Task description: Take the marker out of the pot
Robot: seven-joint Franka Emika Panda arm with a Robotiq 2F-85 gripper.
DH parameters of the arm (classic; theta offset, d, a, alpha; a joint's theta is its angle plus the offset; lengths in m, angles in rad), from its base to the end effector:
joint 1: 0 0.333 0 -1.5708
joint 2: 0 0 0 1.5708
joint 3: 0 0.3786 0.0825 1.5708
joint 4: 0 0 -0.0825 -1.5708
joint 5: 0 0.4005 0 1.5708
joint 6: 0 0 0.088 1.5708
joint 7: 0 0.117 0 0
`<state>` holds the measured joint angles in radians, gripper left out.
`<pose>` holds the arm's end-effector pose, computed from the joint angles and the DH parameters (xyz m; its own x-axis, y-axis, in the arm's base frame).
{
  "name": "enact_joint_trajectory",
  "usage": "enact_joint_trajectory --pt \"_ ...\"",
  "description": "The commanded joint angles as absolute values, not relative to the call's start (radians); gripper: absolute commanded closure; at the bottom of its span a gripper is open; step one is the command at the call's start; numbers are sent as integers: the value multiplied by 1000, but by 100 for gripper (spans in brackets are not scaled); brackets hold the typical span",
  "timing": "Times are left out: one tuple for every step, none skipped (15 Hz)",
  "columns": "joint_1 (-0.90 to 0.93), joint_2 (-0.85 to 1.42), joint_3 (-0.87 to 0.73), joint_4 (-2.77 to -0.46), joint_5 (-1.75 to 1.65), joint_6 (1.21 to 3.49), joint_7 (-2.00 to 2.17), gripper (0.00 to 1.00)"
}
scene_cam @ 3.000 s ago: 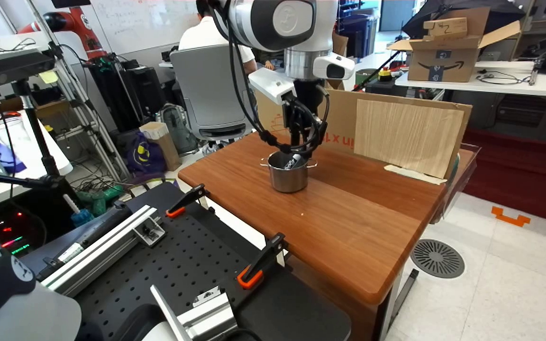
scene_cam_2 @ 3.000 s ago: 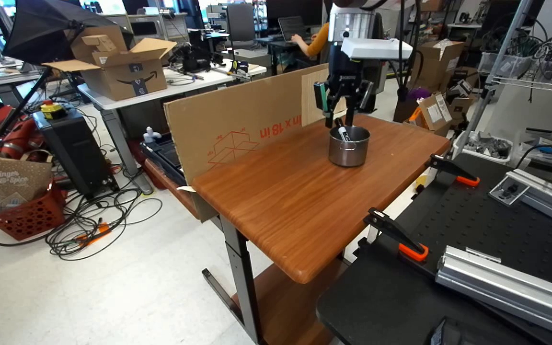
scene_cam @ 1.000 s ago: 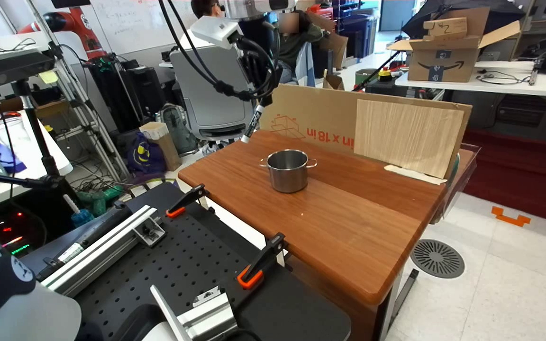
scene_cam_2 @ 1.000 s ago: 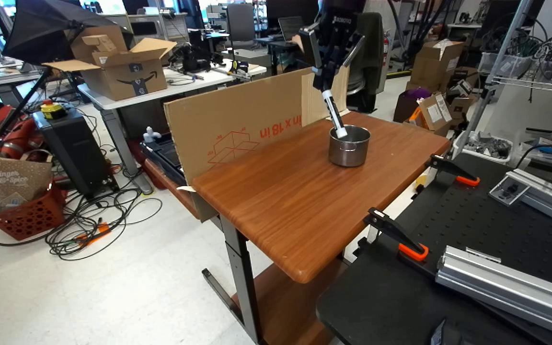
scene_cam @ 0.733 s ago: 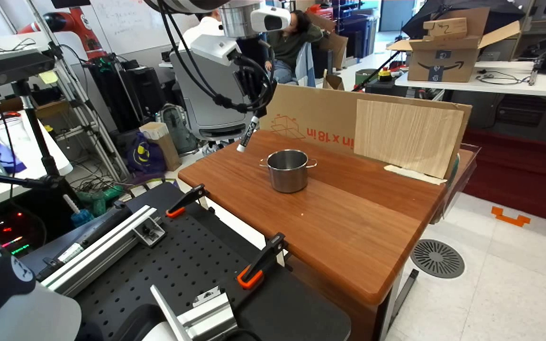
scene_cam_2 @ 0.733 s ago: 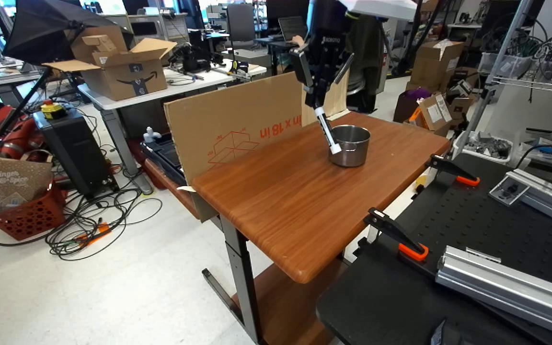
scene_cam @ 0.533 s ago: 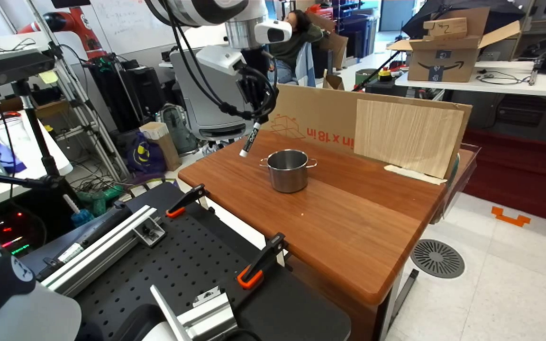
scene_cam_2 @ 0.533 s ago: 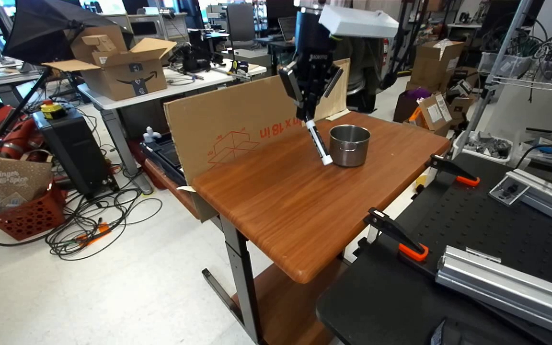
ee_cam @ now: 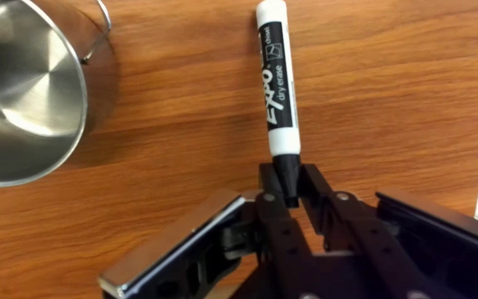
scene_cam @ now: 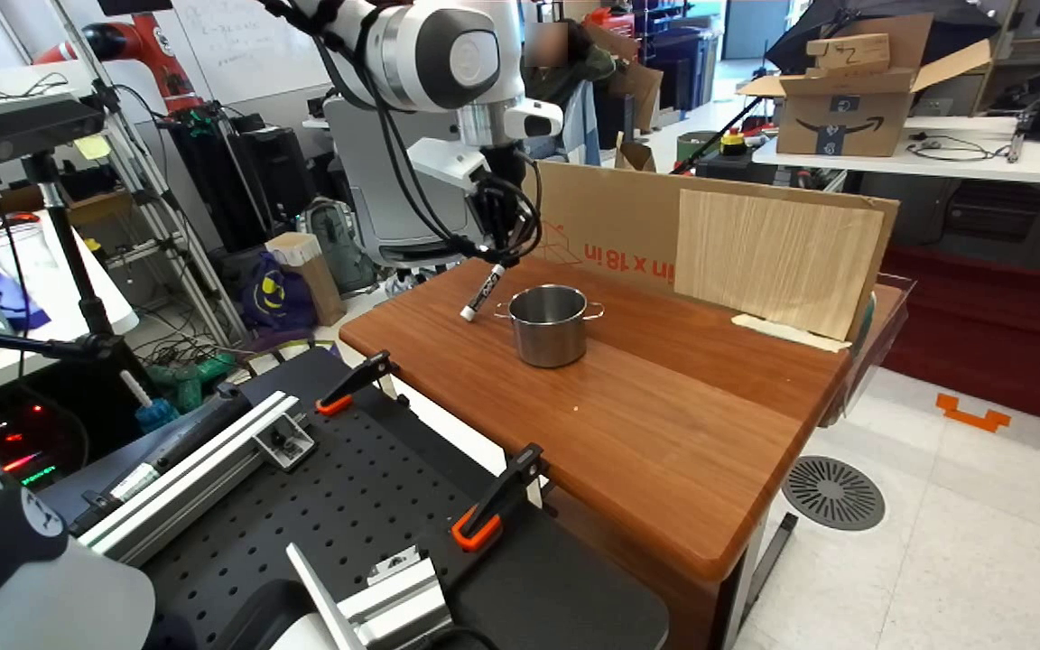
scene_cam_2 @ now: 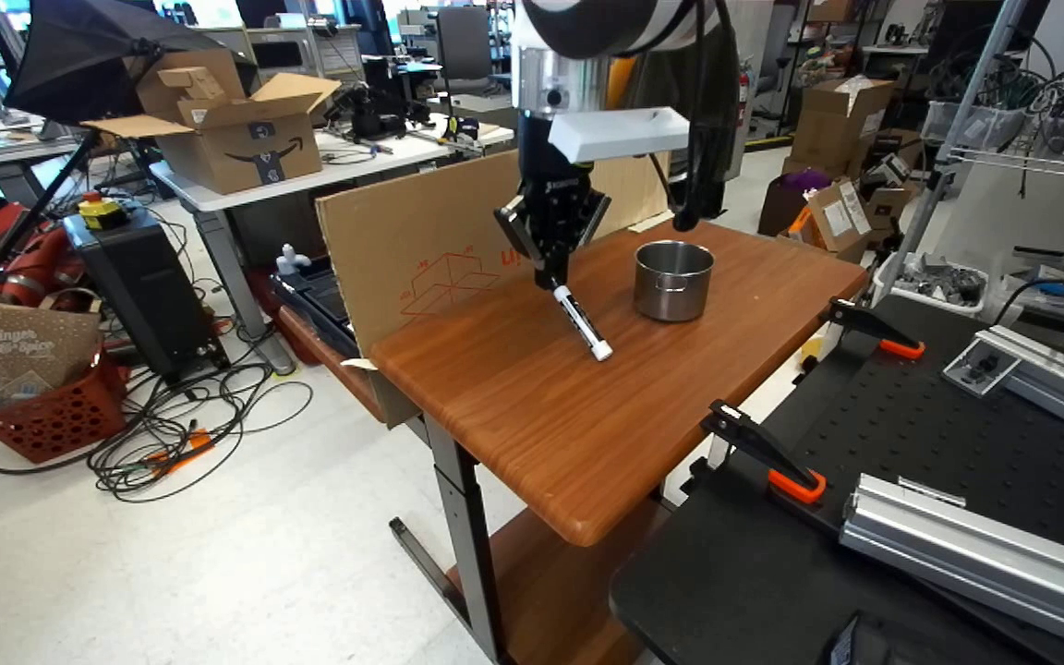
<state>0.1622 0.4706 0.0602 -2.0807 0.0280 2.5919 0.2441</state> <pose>0.6143 0.1371 0.2334 0.9982 -0.0531 0.0289 -0.0515 -0.9973 -0.0514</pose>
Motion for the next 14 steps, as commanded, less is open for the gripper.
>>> enact_joint_trajectory --pt "208 549 20 -2005 -19 2585 289 95" --pt "217 564 13 -1994 -25 2584 295 95" --pt "227 582 4 -1981 -35 2582 302 95" --pt "235 597 -5 -1969 -42 2582 310 95" --pt "243 613 -12 -1957 -49 2578 317 95" --pt "252 627 -22 -1945 -57 2575 327 95" --pt "260 640 -30 -1936 -61 2572 334 95" --pt "267 649 -37 -1928 -64 2571 339 95" --pt "273 659 -43 -1920 -69 2567 344 95" --pt "281 666 -51 -1913 -76 2561 351 75" --pt "286 665 -54 -1908 -81 2553 354 53" --pt "290 666 -58 -1906 -88 2550 358 50" --pt "291 669 -59 -1904 -90 2549 360 49" --pt "293 671 -61 -1901 -91 2548 361 43"
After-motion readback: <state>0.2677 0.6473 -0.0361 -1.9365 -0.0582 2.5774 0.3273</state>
